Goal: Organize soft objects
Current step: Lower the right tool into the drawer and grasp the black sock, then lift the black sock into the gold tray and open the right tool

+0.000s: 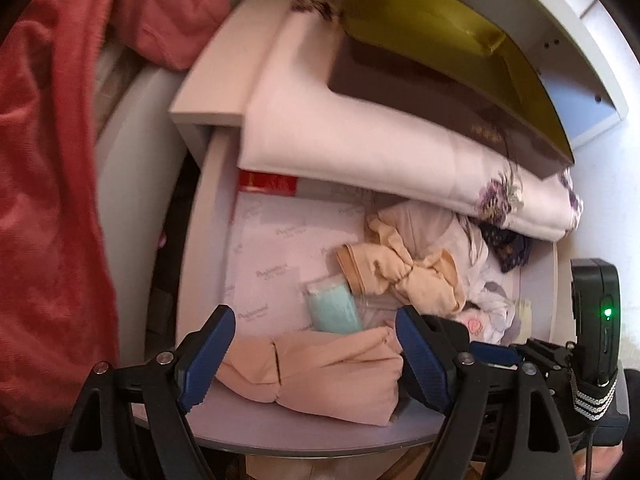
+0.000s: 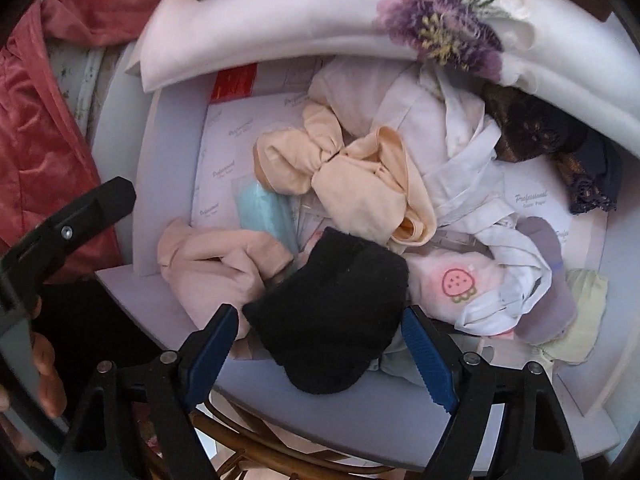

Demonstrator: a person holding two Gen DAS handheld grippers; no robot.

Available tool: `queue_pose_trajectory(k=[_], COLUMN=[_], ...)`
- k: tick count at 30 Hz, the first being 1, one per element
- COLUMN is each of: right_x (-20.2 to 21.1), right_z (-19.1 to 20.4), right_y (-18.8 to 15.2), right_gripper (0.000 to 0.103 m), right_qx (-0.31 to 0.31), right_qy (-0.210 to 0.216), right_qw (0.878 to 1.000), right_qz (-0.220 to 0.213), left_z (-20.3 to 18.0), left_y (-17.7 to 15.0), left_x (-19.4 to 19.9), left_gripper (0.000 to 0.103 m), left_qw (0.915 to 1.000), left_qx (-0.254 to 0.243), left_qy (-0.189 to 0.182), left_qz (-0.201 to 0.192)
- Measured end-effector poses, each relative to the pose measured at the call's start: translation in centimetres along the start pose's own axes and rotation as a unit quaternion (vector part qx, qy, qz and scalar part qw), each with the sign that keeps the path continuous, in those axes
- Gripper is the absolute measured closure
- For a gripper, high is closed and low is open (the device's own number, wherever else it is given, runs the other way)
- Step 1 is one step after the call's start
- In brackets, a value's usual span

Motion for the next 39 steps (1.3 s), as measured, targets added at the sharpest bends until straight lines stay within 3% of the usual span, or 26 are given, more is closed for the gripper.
queue_pose_trajectory(k=[8, 16, 23, 26, 32, 39], right_x=[-0.9, -0.7, 0.7, 3.2, 10.5, 20.9], right_z=[0.2, -0.1, -0.8, -0.8, -0.6, -1.5], right_y=[0.4, 0.0, -1.2, -1.1, 0.7, 7.8], right_gripper=[0.028, 0.056, 0.067, 0.067, 0.067, 0.066], right_qx=[0.011, 0.022, 0.029, 0.026, 0.021, -0.003], right_qy=[-0.011, -0.021, -0.033, -0.041, -0.050, -0.075], right_qw=[1.000, 0.999, 0.999, 0.997, 0.986, 0.952], right_qz=[-0.004, -0.014, -0.030, -0.058, -0.160, -0.296], left_z=[-0.2, 0.7, 0.7, 0.8, 0.2, -0.3], left_y=[-1.2, -2.7, -3.4, -3.5, -4.3, -4.7], left_x=[-2.9, -5.7, -6.6, -6.9, -7.8, -8.3], left_gripper=[0.019, 0.019, 0.019, 0.019, 0.019, 0.019], left_qw=[0.9986, 0.9949, 0.9948, 0.9949, 0.9930, 0.9923], left_qx=[-0.021, -0.026, -0.018, -0.018, -0.040, -0.048], left_qy=[0.030, 0.056, 0.042, 0.039, 0.041, 0.047], left_qz=[0.039, 0.080, 0.091, 0.091, 0.103, 0.104])
Point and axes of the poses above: each gripper's, at about its wrist camera, not at the fingertips, and x roughly against the way its jaws point, z to its left, y to its top, the point moved 10 cm from there along -x, roughly the way its jaws point, and after that the axes turned 5 degrees about -y, right-handed, at the moved point
